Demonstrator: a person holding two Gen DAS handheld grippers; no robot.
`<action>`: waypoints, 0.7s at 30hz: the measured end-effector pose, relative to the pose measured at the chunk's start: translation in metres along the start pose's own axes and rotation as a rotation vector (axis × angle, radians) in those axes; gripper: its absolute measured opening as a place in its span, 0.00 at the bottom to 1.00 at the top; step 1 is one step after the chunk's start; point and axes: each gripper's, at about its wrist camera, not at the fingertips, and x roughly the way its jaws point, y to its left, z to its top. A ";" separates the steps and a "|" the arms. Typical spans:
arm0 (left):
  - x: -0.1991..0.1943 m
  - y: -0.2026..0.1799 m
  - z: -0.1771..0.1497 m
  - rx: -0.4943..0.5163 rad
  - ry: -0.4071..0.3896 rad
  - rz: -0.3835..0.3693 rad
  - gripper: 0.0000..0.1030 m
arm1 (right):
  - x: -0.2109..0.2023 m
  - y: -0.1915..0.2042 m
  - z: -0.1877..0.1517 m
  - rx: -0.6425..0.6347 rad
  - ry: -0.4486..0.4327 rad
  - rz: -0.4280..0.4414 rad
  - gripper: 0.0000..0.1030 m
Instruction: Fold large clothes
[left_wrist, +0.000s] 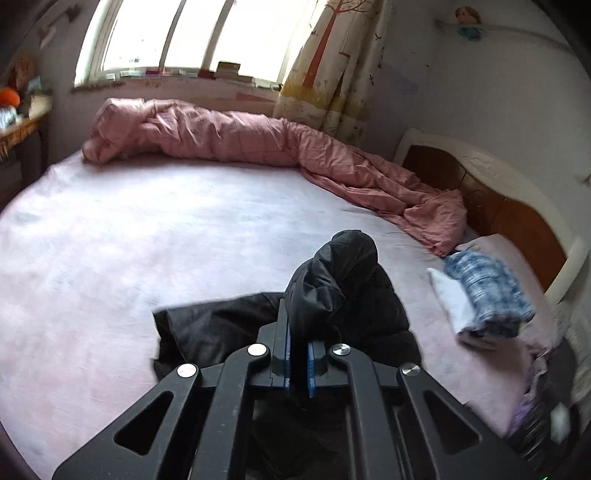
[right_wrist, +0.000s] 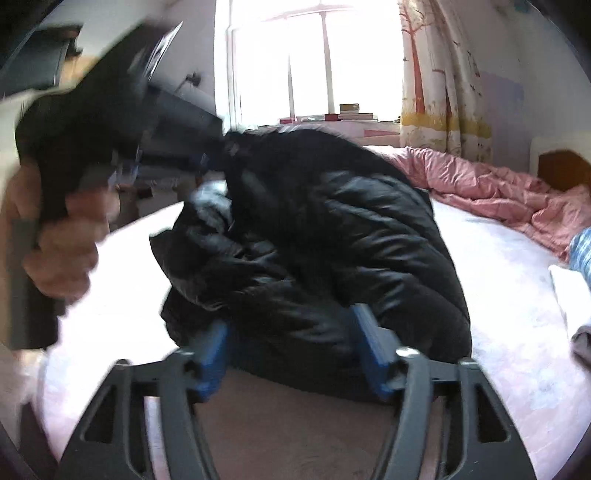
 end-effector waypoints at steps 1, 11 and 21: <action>-0.004 0.001 -0.002 0.021 -0.013 0.039 0.05 | -0.006 -0.006 0.003 0.027 -0.015 0.021 0.78; -0.009 0.015 -0.018 0.073 -0.076 0.178 0.17 | 0.008 -0.082 0.014 0.190 0.017 -0.150 0.98; -0.032 -0.033 -0.065 0.181 -0.256 0.247 0.92 | 0.044 -0.057 -0.007 0.149 0.066 0.056 1.00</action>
